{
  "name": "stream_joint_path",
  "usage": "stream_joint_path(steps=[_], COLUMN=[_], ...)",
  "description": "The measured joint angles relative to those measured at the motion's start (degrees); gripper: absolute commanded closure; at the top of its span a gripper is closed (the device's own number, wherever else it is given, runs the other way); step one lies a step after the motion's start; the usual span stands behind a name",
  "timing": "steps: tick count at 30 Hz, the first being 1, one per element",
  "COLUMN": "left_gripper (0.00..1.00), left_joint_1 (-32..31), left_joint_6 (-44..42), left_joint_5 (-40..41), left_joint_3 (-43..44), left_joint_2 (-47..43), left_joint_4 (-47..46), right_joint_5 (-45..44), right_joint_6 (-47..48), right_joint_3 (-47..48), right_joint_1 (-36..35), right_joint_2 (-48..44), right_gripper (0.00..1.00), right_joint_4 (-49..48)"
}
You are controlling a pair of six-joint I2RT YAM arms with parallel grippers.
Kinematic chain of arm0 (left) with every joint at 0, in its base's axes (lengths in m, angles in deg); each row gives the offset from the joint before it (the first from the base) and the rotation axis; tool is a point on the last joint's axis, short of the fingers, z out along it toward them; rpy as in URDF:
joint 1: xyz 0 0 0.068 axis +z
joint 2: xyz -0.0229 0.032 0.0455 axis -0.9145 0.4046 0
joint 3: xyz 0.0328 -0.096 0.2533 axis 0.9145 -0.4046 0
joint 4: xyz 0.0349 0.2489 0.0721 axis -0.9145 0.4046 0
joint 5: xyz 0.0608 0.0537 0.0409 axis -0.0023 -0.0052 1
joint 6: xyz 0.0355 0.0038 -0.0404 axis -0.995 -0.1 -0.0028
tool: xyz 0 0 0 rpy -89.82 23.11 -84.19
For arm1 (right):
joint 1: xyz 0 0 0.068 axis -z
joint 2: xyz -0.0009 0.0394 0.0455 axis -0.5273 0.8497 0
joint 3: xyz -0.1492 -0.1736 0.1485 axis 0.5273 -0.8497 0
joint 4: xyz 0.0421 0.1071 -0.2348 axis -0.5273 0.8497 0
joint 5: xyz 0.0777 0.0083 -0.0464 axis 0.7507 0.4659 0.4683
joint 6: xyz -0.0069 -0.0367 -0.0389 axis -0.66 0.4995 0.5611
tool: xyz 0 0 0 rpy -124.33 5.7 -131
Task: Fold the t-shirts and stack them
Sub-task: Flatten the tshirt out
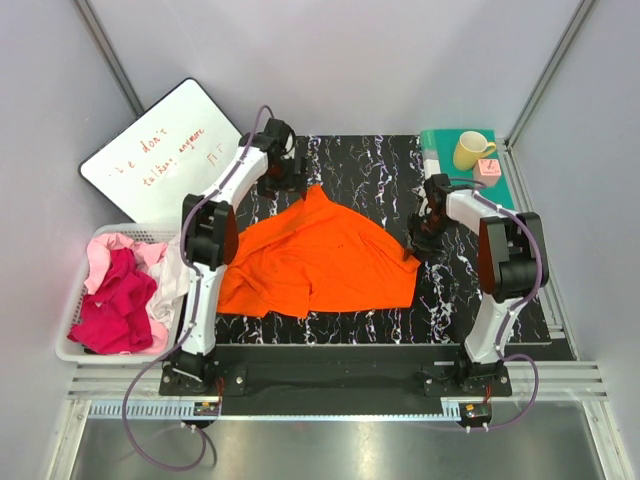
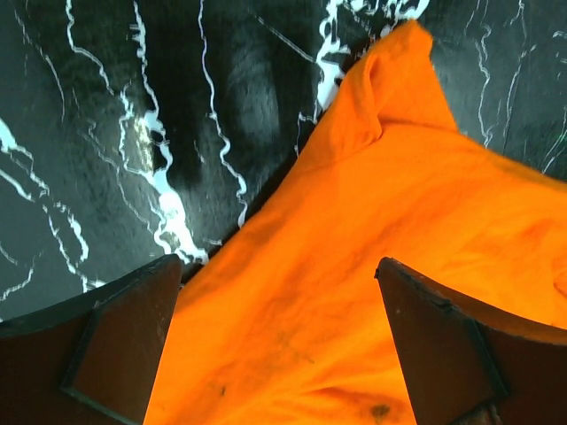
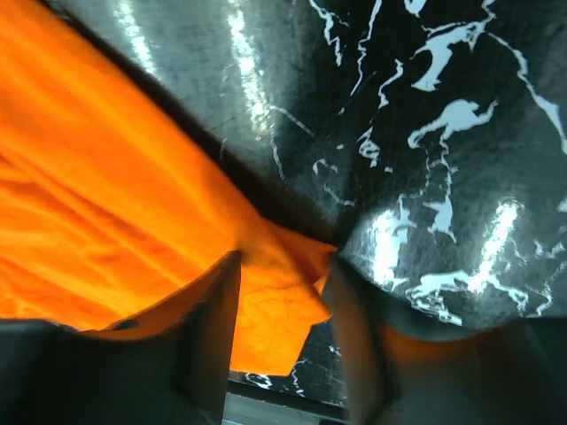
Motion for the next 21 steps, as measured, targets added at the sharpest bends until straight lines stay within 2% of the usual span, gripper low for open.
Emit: stream_joint_path(steps=[1,3,4,5,6,17,19,21], left_gripper=[0.01,0.01,0.01,0.01,0.01,0.01,0.06,0.24], left_joint_1=[0.0,0.1,0.2,0.2,0.2,0.4,0.4,0.4], left_joint_6=[0.0,0.1,0.2,0.3,0.4,3.2,4.2,5.2], left_joint_5=[-0.1,-0.4,-0.6,-0.9,-1.2,-5.8,-7.4,-8.5], left_joint_3=[0.3,1.1,1.7,2.1,2.6,4.7,4.9,5.5], left_joint_2=[0.3,1.2,1.8,2.4,3.0,7.9,8.1,8.8], left_joint_4=[-0.3,-0.9,-1.3,-1.6,-1.7,-6.4,-8.5,-10.0], right_joint_5=[0.0,0.1,0.2,0.3,0.5,3.2,3.5,3.8], right_joint_6=[0.0,-0.2,-0.3,-0.3,-0.3,-0.7,-0.7,-0.7], right_joint_3=[0.0,0.0,0.1,0.2,0.3,1.1,1.0,1.0], right_joint_1=[0.0,0.0,0.0,0.0,0.0,0.1,0.1,0.1], right_joint_2=[0.6,1.5,1.6,1.7,2.0,2.9,2.8,2.2], right_gripper=[0.58,0.7,0.76,0.92,0.96,0.98,0.98,0.98], right_joint_4=[0.0,0.1,0.1,0.1,0.0,0.1,0.1,0.2])
